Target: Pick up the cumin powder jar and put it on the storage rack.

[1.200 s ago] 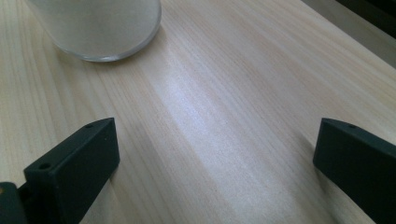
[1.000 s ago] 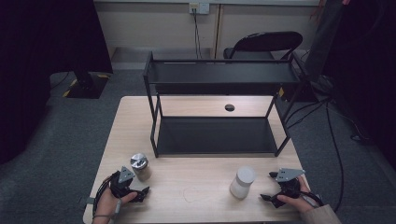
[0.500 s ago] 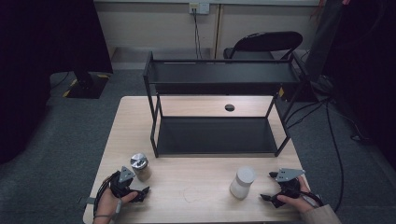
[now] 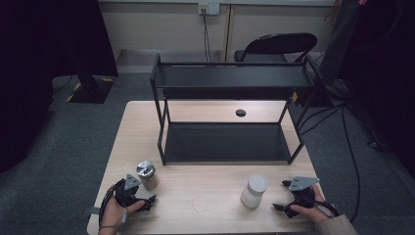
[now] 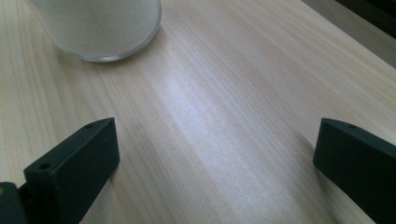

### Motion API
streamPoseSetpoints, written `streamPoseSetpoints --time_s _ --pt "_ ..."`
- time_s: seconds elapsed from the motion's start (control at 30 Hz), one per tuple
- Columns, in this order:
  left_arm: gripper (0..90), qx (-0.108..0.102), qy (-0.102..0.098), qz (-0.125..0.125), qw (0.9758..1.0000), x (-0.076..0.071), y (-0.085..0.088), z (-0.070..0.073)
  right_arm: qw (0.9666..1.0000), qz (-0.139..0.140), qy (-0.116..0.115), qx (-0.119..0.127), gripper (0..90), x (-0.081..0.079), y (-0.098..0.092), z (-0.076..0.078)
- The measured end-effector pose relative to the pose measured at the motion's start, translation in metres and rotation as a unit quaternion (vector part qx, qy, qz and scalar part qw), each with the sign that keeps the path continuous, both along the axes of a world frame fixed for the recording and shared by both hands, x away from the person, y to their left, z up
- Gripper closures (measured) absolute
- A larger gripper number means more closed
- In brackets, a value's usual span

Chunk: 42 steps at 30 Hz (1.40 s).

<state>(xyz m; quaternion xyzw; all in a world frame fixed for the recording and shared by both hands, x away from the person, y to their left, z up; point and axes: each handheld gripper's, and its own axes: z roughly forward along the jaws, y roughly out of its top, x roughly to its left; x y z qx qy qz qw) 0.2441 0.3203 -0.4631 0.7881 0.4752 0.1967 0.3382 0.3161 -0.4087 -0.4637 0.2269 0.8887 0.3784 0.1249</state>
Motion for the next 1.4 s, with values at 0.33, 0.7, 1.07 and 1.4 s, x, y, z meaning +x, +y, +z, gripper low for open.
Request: streamPoseSetpoints --time_s 0.33,0.7,1.07,1.4 --pt "1.3 -0.007 -0.036 0.016 0.9992 -0.004 -0.004 0.009 1.0000 0.000 0.000 0.000 0.0 0.000 0.000 0.000" --pt "1.2 -0.034 -0.052 0.038 0.9973 0.000 -0.004 0.009 1.0000 0.000 0.000 0.000 0.0 0.000 0.000 0.000" --pt "1.2 -0.050 -0.048 0.042 0.9967 0.012 -0.010 0.007 1.0000 0.000 0.000 0.000 0.0 0.000 0.000 0.000" --pt "16.4 -0.032 -0.041 0.046 0.9976 0.020 -0.016 0.006 1.0000 0.000 0.000 0.000 0.0 0.000 0.000 0.000"
